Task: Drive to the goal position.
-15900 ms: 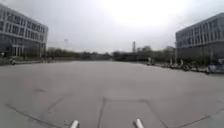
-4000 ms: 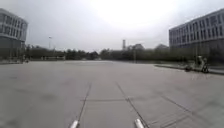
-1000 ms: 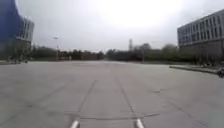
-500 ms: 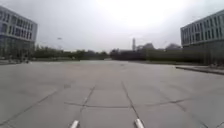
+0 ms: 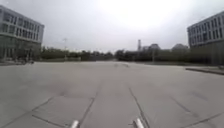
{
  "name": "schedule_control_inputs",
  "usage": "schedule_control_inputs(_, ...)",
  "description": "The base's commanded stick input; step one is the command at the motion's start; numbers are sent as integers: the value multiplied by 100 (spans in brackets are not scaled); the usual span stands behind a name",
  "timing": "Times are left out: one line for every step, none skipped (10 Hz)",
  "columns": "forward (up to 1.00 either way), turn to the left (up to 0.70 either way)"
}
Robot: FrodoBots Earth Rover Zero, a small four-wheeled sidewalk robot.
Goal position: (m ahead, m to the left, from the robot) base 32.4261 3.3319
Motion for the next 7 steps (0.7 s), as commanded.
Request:
schedule_control_inputs(100, 0)
schedule_control_inputs(100, 0)
schedule_control_inputs(100, 0)
schedule_control_inputs(100, 0)
schedule_control_inputs(100, -7)
schedule_control_inputs(100, -36)
schedule_control_inputs(100, -40)
